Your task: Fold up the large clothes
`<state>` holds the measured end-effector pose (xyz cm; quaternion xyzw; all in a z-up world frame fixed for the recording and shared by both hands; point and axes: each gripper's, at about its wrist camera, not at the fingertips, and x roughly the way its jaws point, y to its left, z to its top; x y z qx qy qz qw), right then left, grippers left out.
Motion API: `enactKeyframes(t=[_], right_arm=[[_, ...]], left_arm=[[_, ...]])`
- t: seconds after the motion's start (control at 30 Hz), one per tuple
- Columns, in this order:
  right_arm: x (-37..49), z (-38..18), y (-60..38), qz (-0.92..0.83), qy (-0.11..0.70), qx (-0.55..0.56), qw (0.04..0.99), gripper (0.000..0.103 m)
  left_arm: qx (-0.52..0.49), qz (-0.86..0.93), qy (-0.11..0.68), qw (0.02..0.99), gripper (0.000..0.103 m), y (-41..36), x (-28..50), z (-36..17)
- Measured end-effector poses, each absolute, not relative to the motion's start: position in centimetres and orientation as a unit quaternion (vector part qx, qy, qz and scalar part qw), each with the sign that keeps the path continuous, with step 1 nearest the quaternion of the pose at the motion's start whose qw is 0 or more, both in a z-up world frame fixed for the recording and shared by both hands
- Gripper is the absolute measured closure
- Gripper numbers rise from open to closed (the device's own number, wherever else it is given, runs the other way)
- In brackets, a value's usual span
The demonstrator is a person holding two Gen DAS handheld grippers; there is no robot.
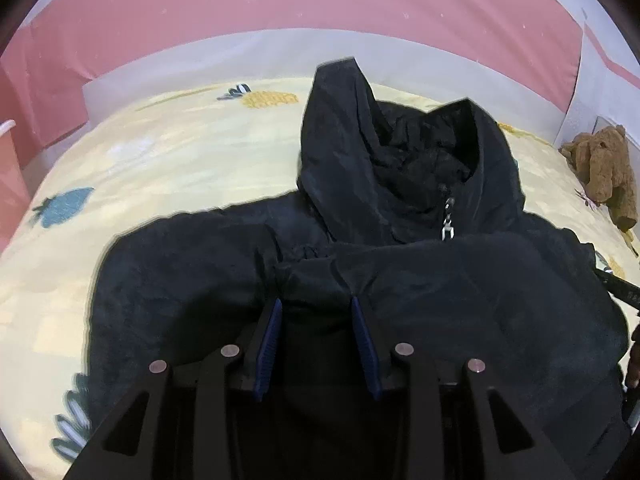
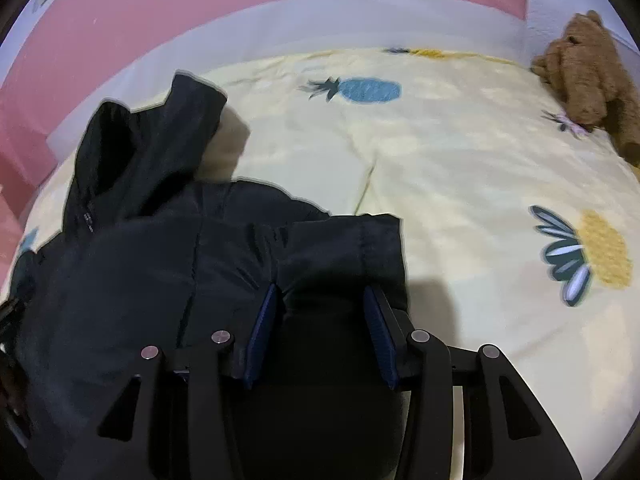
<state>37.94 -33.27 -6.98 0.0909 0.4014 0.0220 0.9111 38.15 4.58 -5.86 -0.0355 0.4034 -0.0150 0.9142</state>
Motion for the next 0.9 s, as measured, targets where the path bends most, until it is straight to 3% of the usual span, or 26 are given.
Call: enactKeyframes(t=[0.2,0.37,0.6,0.9], right_arm=[[32.2,-3.6,-30.9,0.060,0.376,0.084,0.921,0.057],[32.8,-7.5,-27.6,0.068,0.426,0.036,0.902,0.057],[34.6,-8.8,-26.6,0.061,0.435,0.024,0.898,0.057],[33.5,-4.3,-27.4,0.053,0.424,0.043,0.903,0.057]], left_arm=[[-0.050,-0.054,0.358,0.931,0.067,4.6,32.7,-2.1],[-0.036,-0.039,0.416,0.908,0.066,4.3,33.6,-6.2],[-0.036,-0.031,0.407,0.912,0.066,4.7,34.8,-6.7],[-0.033,-0.002,0.391,0.920,0.066,6.4,33.5,-3.7]])
